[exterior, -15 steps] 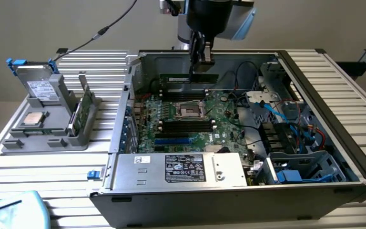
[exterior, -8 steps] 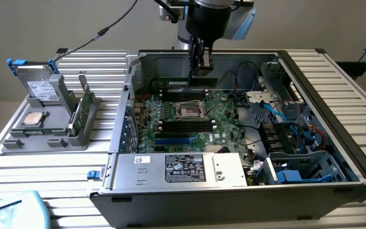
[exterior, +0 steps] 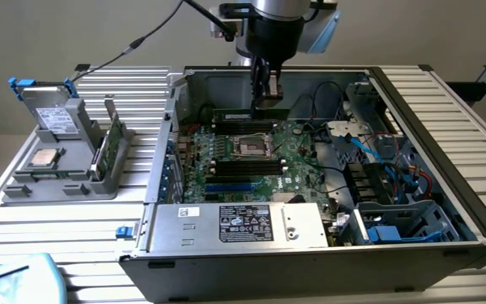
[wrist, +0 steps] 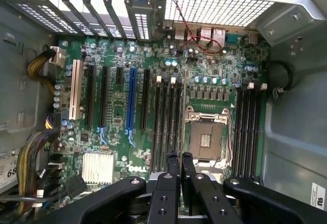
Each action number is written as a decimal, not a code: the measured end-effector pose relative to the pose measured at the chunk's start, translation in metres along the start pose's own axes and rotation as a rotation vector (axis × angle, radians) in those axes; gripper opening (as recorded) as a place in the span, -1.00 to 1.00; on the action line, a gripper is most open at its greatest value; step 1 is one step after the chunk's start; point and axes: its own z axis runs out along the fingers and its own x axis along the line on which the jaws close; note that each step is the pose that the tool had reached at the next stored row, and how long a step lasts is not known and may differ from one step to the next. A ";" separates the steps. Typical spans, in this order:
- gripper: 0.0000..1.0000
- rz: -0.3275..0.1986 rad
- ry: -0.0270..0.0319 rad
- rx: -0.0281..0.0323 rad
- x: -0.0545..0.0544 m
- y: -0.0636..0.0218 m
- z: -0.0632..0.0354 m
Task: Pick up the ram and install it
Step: 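Insert the ram into the slot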
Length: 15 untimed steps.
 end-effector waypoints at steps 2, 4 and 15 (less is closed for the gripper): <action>-0.73 0.000 0.0002 0.0018 0.001 0.0001 0.0029; -0.73 0.000 0.0003 0.0029 0.001 0.0002 0.0058; -0.73 0.000 0.0026 0.0046 0.007 0.0000 0.0207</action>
